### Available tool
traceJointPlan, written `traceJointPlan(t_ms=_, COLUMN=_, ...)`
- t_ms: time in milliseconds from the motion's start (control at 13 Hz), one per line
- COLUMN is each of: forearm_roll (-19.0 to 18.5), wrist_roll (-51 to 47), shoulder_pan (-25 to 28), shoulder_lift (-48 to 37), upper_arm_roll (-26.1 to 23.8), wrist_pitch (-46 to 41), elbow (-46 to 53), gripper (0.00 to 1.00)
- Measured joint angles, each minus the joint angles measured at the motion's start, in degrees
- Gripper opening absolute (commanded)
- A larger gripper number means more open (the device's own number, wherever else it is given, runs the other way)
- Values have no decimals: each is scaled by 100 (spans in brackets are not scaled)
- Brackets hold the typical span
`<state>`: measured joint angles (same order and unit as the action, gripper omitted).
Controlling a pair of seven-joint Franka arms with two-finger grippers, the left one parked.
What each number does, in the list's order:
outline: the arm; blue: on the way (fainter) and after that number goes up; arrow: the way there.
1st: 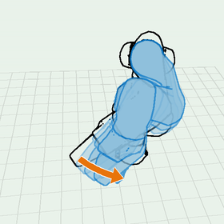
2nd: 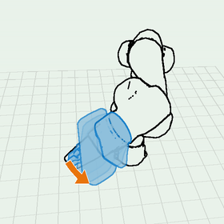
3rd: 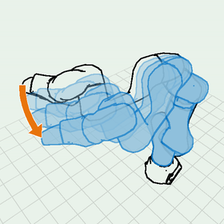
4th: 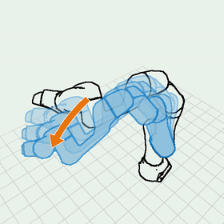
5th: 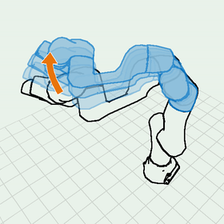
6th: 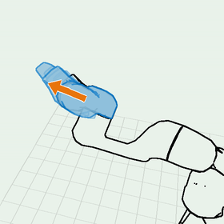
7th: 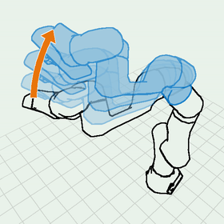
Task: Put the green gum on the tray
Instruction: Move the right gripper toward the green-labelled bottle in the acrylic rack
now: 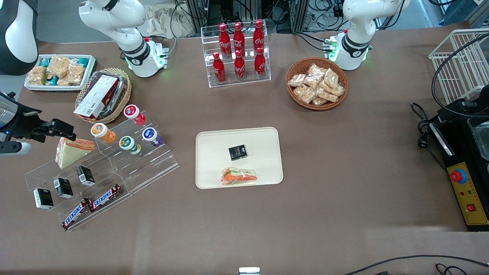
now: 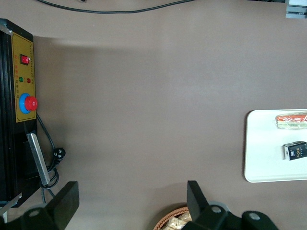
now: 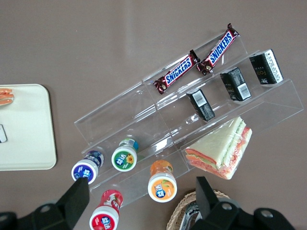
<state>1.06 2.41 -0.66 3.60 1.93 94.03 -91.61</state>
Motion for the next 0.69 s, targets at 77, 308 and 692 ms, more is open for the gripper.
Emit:
traceJointPlan(t_ms=77, forearm_roll=0, wrist_roll=0, shoulder_pan=0, shoulder_lift=-6, upper_arm_roll=0, wrist_pitch=0, elbow=2, gripper=99)
traceJointPlan(t_ms=308, forearm_roll=0, wrist_roll=10, shoulder_pan=2, shoulder_lift=-24, upper_arm_roll=-6, wrist_pitch=0, elbow=-4, gripper=99)
traceJointPlan(t_ms=692, forearm_roll=1, wrist_roll=352, shoulder_pan=44, shoulder_lift=-316, upper_arm_roll=-163, wrist_pitch=452, elbow=-687, gripper=99)
